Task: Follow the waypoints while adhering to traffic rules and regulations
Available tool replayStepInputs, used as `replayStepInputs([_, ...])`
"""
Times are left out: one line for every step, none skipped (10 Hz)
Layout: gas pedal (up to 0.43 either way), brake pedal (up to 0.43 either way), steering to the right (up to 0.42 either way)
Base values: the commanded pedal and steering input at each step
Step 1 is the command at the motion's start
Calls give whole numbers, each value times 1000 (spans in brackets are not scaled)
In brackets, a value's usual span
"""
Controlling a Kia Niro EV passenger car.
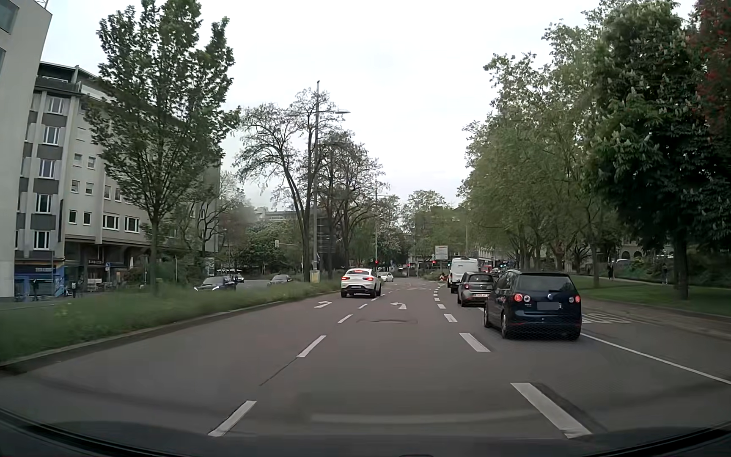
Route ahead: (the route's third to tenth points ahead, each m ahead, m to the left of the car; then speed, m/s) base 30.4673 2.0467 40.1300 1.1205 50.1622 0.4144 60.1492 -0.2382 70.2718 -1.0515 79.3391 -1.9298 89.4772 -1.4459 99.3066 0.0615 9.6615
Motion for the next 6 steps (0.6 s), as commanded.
replayStepInputs([118,0,21])
replayStepInputs([118,0,21])
replayStepInputs([118,0,20])
replayStepInputs([118,0,19])
replayStepInputs([118,0,16])
replayStepInputs([118,0,13])
